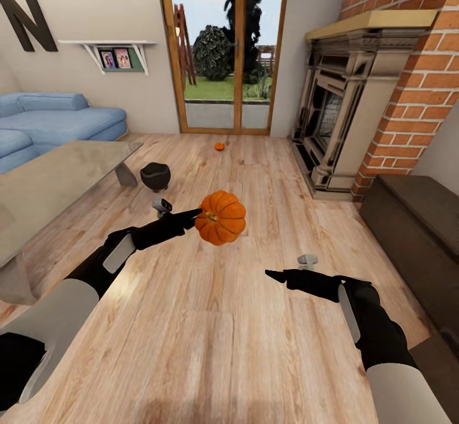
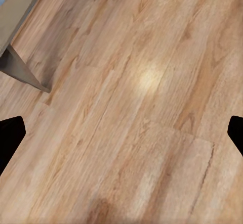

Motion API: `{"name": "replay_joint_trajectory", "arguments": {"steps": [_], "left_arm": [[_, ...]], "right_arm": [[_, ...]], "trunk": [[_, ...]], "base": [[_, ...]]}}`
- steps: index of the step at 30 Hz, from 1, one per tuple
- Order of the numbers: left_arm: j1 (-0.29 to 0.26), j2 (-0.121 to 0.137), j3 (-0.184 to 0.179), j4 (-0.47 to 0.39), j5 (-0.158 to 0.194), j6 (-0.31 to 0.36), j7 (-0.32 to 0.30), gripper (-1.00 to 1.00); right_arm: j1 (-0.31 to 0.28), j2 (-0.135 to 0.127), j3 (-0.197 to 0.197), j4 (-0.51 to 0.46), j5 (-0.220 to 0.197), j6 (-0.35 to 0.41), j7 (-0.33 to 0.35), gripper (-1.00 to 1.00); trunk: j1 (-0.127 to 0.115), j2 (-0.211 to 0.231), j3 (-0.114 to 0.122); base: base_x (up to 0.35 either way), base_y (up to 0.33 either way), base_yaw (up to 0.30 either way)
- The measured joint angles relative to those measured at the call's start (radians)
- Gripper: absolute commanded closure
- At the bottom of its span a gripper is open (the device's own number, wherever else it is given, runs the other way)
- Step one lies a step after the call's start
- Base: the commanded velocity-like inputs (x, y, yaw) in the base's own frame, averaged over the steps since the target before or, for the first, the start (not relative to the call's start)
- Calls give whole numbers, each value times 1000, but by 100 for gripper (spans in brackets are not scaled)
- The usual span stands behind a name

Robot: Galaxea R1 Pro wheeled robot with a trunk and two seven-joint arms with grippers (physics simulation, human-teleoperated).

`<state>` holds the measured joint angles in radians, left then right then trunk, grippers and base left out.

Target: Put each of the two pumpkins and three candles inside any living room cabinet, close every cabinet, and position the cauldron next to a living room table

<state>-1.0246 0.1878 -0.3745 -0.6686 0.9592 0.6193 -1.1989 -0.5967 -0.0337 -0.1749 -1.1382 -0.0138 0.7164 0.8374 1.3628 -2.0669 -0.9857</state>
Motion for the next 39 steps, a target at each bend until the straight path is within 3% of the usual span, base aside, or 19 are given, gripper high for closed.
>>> {"name": "replay_joint_trajectory", "arguments": {"steps": [14,22,28,39], "left_arm": [[5,-1,-2,1,-2,-10,-1,100],[8,8,2,4,8,-11,-2,100],[11,8,5,59,11,-14,-2,100],[11,10,3,57,11,-30,-3,100]], "right_arm": [[0,0,0,0,0,0,0,-100],[0,0,0,0,1,0,-1,-100],[0,0,1,1,0,0,-1,-100],[0,0,-1,-11,1,0,0,-100]], "trunk": [[0,0,0],[0,0,0],[0,0,0],[0,0,4]], "base": [[163,-73,0],[19,-5,0],[0,0,0],[-10,0,0]]}}
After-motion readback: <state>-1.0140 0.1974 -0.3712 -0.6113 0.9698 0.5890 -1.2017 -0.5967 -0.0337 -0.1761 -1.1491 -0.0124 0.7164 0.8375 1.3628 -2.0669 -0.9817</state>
